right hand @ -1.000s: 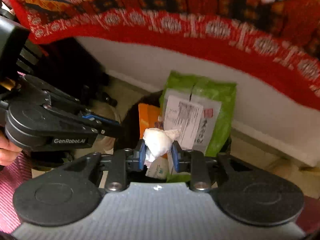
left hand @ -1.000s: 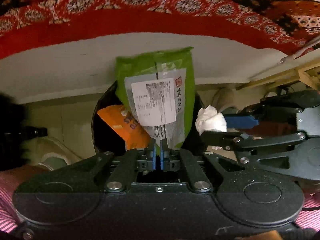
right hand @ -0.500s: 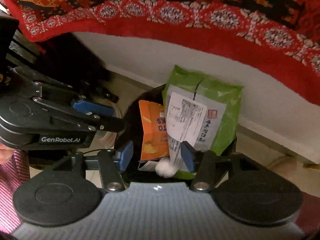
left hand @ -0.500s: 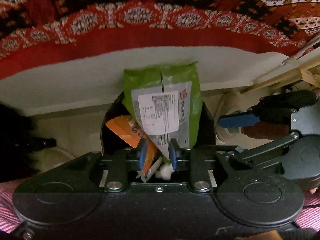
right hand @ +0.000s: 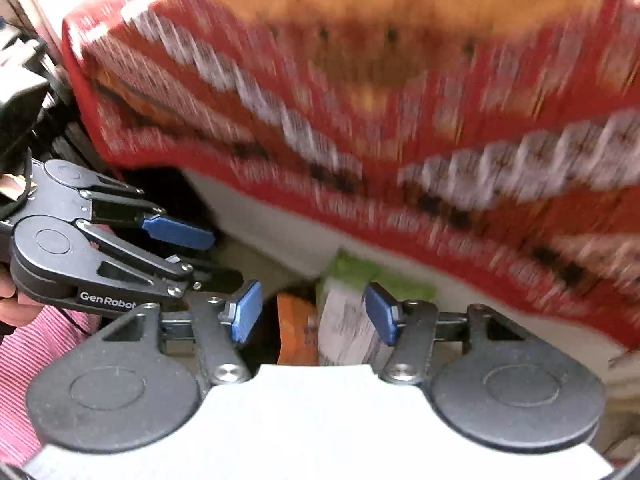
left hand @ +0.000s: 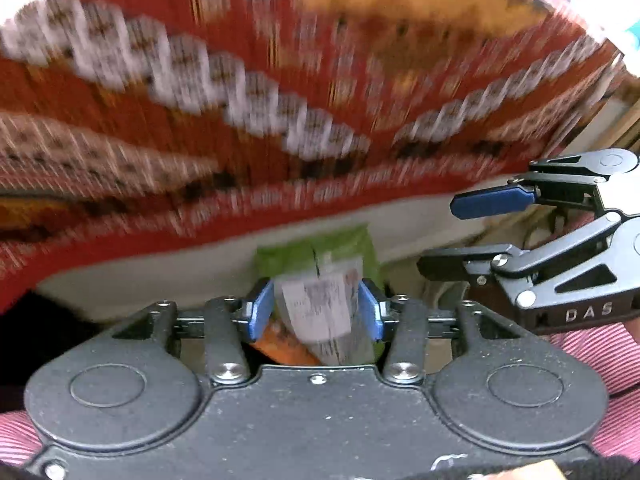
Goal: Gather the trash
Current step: 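Move both tools back over the blanket toward the peels and wrappers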
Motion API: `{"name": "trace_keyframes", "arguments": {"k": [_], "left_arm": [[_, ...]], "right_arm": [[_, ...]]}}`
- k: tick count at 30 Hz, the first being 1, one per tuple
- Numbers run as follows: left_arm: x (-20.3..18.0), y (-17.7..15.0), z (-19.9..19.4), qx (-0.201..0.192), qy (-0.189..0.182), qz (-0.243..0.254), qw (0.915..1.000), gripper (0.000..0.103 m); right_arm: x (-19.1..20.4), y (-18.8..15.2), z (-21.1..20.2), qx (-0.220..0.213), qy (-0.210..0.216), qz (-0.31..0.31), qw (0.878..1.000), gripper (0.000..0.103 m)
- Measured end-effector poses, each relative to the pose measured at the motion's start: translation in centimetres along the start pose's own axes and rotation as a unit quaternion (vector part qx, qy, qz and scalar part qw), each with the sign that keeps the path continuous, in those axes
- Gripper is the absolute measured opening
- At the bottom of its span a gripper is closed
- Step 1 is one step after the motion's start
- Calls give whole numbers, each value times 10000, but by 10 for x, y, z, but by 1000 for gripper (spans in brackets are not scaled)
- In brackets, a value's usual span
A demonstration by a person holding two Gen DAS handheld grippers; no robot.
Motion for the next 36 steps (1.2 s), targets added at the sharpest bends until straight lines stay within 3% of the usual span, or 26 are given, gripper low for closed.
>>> {"name": "trace_keyframes", "arguments": {"k": [9,18,23,29,34,36], "left_arm": [[-21,36,-94,-1262,-277,148,9915,58],[-30,94,-147,-2580,-153,186,9659,83],[-25,133,-137,-2990,22,-44,9543,85],[-11,184,-98,-3093,125,-675,9485,86],[1,209,-60,-3050,159,-813,9488,85],[0,216,-46,-3017,252,-709,9504,84]], "right_arm": [[-4,52,-82,-1232,-435,-347,9908,73],[-27,106,-125,-1994,-1273,-533,9702,75],[-53,126,-128,-2187,-1720,-244,9602,75],[-83,147,-107,-2194,-1910,-1,9567,75],[-96,163,-79,-1953,-1943,-69,9613,75],[-101,170,-69,-2049,-2034,-65,9574,75]]}}
Point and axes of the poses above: each gripper's, at about its wrist camera, not at the fingertips, and z roughly the way its jaws point, x to its left, y to its top, the point moved 1 cm from there along z, roughly the way its jaws point, and after that the axes turned 11 degrees about -z, right-handed, at the moved point
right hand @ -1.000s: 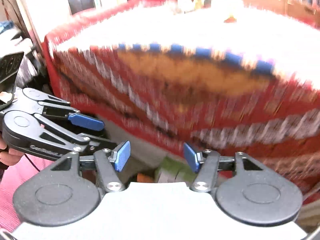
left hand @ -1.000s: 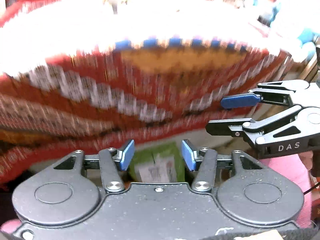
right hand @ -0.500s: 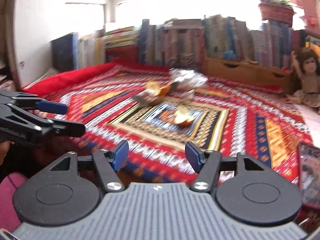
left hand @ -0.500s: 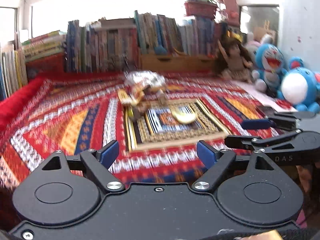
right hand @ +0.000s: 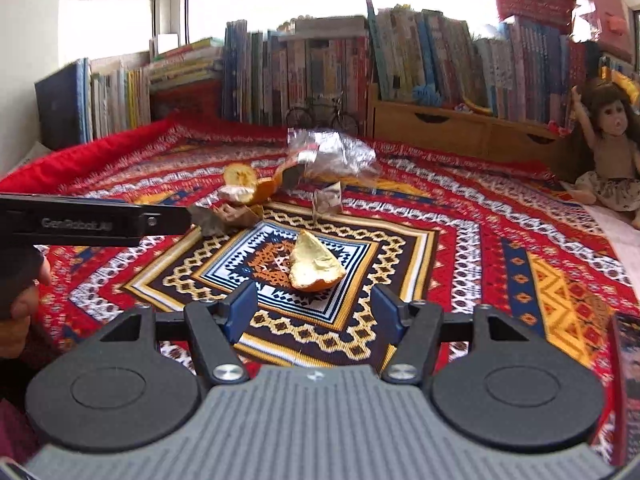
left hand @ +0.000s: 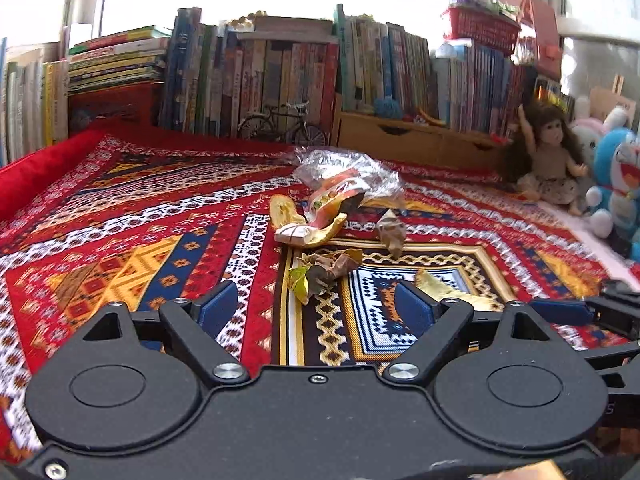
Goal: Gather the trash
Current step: 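Move both tools back over the blanket toward the peels and wrappers, then grasp the small foil wrapper with the left tool while the right tool grasps the orange peel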
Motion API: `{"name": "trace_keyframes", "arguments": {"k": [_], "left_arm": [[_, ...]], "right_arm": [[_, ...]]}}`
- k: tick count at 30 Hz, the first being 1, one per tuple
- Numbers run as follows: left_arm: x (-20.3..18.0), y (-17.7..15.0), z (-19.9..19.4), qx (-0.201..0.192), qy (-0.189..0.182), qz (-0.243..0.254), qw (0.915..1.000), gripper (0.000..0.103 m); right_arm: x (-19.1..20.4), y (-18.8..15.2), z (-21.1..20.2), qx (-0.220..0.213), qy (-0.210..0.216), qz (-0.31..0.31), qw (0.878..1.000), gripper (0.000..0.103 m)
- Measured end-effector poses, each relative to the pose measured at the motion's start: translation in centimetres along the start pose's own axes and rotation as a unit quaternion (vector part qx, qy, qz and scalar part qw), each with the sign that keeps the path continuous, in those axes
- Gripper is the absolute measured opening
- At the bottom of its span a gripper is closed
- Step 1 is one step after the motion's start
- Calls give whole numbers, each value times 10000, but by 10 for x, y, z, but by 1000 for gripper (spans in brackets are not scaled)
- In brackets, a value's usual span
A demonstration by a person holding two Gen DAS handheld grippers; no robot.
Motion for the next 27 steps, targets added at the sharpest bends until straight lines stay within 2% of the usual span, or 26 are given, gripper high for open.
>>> {"name": "trace_keyframes", "arguments": {"k": [3,8,10,14,17,18,19,22,24,27], "left_arm": [[-3,-1,22,77,107,88,9999,80],[-3,1,50,317,192,-32,9993,71],[-2,0,57,395,175,-65,9990,61],[-1,1,62,371,203,-17,9991,50],[0,3,64,382,182,-24,9991,34],[1,4,64,378,181,-24,9991,25],[1,5,64,372,177,-32,9991,25],[1,5,63,331,169,-30,9993,20],[-1,4,60,271,190,57,9994,11],[-3,4,53,242,135,156,9995,9]], "right_arm": [[2,4,19,106,3,-32,9999,75],[4,14,43,209,4,-31,9998,75],[4,16,51,250,14,-47,9997,75],[4,18,62,331,54,-58,9994,75],[5,19,67,369,75,-48,9993,75],[5,19,69,386,90,-44,9992,70],[6,19,69,385,91,-48,9992,62],[7,19,68,358,15,-66,9993,46],[6,18,67,329,22,-12,9995,46],[6,18,63,258,5,3,9997,44]]}}
Point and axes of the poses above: each gripper's, at about its wrist camera, not at the fingertips, and z roughly the way its jaws point, x to its left, y to its top, the point moved 1 cm from there along z, roughly the way its jaws point, and after that the axes turned 11 degrees about -z, right-handed, at the moved point
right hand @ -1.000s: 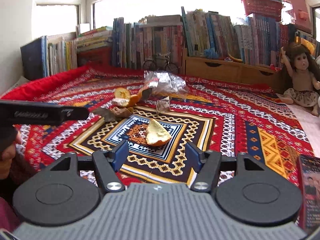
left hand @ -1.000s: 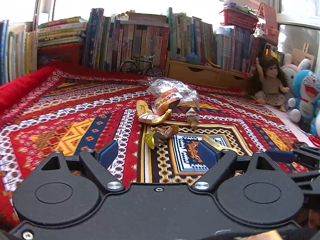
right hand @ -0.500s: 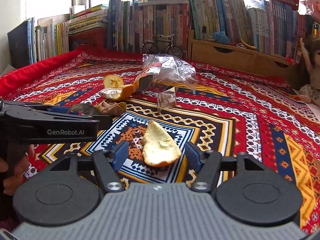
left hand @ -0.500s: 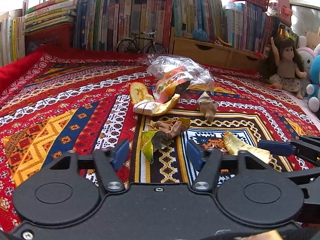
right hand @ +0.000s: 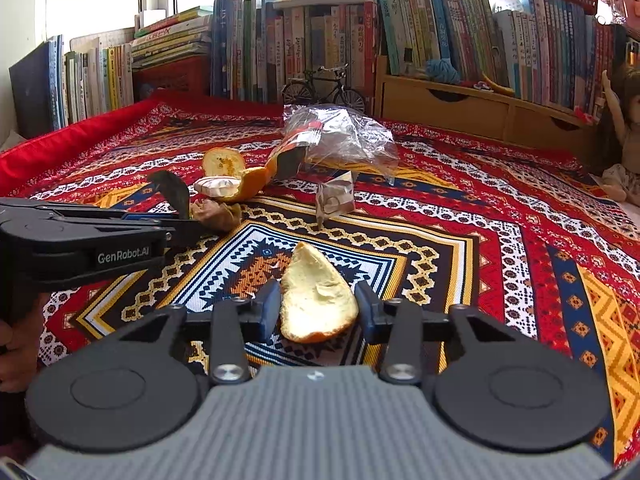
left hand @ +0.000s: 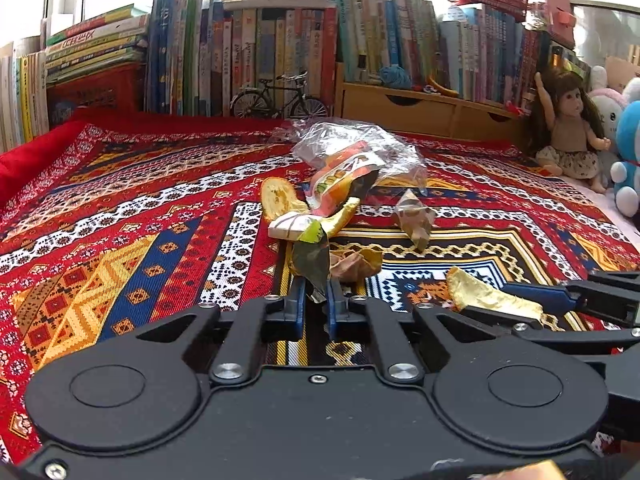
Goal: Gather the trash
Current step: 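Grasp the small foil wrapper with the left tool while the right tool grasps the orange peel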
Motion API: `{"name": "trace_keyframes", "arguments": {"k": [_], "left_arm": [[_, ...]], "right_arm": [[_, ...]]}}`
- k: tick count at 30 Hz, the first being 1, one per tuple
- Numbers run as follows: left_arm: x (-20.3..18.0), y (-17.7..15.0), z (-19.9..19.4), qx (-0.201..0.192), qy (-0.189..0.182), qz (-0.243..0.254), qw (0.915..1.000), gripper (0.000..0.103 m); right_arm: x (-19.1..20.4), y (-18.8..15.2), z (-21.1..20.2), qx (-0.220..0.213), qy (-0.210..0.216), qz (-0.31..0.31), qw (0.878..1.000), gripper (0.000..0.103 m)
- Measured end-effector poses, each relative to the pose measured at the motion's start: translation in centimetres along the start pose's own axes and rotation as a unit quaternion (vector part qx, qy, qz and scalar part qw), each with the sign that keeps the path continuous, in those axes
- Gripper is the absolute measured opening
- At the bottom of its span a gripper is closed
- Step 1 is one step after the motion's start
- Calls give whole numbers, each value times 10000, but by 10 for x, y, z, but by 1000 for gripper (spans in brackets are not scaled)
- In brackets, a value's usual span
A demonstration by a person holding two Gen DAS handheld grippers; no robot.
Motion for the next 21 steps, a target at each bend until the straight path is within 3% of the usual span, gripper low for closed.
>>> {"name": "trace_keyframes", "arguments": {"k": [11,21], "left_arm": [[7,-3,-35,-128,-81,-15,9999,8],[5,-27,-109,-241,-644,131,9975,7]], "right_arm": [[5,0,-28,-260,-30,-78,9996,44],[16,-19,-79,-472,256,-4,9986,44]]}}
Point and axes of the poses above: each gripper's, at about its wrist camera, not at the fingertips, and z roughly the way its jaws point, x to its left, y to its top, the point moved 1 cm from there along z, roughly the way its jaws point, and after that the axes turned 11 degrees about -z, right-handed, at the moved point
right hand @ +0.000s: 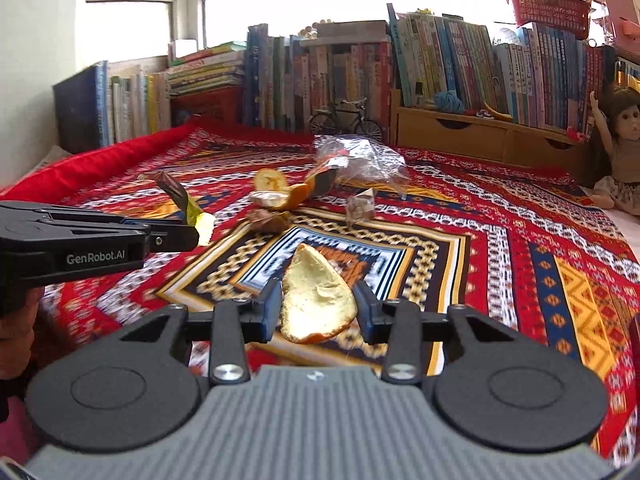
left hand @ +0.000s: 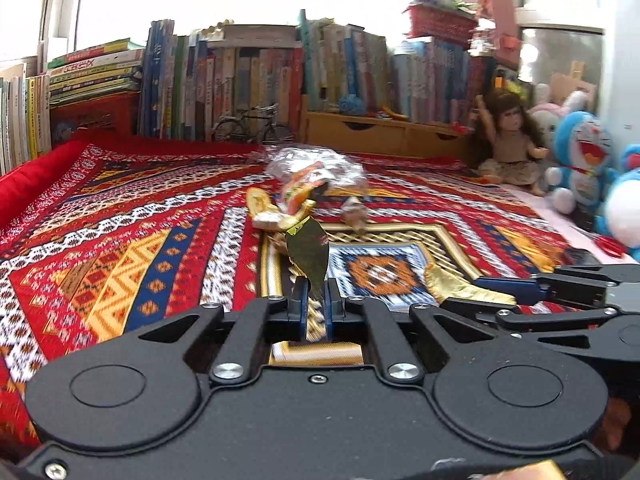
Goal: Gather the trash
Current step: 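Grasp the small foil wrapper with the left tool while the right tool grasps the orange peel, then carry the foil wrapper with the left tool while the right tool carries the peel to the bin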
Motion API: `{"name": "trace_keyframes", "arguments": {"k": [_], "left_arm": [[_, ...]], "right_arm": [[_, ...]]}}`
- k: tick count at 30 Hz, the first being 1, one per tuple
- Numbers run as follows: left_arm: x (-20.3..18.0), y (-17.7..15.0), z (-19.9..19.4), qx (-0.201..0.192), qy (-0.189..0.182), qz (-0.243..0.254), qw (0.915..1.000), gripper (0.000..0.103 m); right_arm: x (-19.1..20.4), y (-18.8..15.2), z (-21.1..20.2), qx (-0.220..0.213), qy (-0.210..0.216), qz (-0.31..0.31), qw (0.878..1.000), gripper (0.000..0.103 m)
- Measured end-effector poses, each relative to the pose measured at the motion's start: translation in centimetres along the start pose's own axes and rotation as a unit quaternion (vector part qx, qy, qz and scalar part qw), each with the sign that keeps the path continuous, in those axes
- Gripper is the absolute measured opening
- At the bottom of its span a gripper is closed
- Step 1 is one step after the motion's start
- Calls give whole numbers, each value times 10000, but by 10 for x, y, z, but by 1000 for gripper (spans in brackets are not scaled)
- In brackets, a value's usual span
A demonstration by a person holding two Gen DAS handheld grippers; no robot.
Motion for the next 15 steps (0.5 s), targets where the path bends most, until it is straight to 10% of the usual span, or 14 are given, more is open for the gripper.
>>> {"name": "trace_keyframes", "arguments": {"k": [15], "left_arm": [[16,-114,-81,1249,-318,-175,9915,6]], "right_arm": [[41,-81,-75,570,818,131,9949,44]]}}
Point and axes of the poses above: each gripper's, at about its wrist camera, not at the fingertips, and z roughly the way its jaws point, x to its left, y to its top, the point moved 1 cm from there along z, roughly the way its jaws point, and after that the axes turned 11 degrees about -z, right-handed, at the moved point
